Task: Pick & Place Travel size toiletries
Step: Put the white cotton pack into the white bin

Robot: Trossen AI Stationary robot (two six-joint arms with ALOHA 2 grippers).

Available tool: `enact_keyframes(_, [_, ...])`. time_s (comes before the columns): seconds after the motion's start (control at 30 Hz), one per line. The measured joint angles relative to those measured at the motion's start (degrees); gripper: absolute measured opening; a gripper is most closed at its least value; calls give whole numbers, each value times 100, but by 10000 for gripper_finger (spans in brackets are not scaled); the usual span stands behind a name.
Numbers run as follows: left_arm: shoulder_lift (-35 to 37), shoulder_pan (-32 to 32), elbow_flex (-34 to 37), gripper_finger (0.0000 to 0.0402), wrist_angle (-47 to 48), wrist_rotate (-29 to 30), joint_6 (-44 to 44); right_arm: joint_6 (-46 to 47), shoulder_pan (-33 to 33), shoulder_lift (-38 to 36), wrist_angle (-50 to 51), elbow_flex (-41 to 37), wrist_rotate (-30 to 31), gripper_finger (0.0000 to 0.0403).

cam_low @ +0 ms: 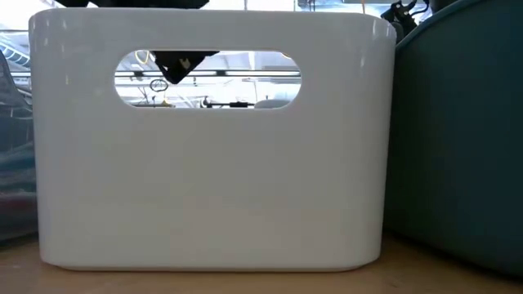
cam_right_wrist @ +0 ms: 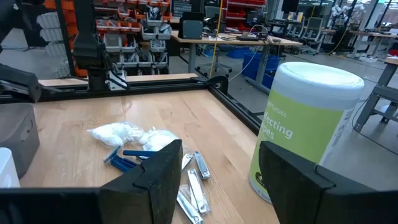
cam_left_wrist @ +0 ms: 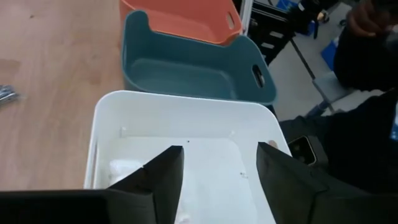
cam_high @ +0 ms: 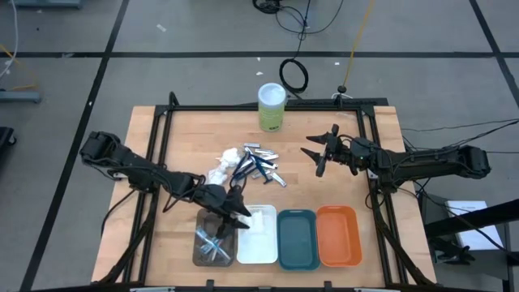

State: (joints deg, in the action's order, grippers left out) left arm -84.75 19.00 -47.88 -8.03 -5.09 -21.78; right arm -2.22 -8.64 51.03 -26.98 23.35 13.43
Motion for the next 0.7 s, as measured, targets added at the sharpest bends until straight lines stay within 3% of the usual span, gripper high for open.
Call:
enact_keyframes(0.17, [301,-153,-2,203,501,2,-79,0,0,2,24,0,0,201])
enact_keyframes(0.33, [946,-561,-2,185,1679,114,-272,-2,0,2,28,0,0,201])
enact_keyframes(0.47, [1471,-842,-2,170,2945,873,-301,-4,1,1,28,0,0,201])
enact_keyframes(0.6, [1635,-1012,-1,157,4121,1999,-1071,-4,2,2,33,0,0,201])
enact_keyframes(0.7, [1621,-1172,-2,153,4641,2142,-1730,-10,0,2,44,0,0,201])
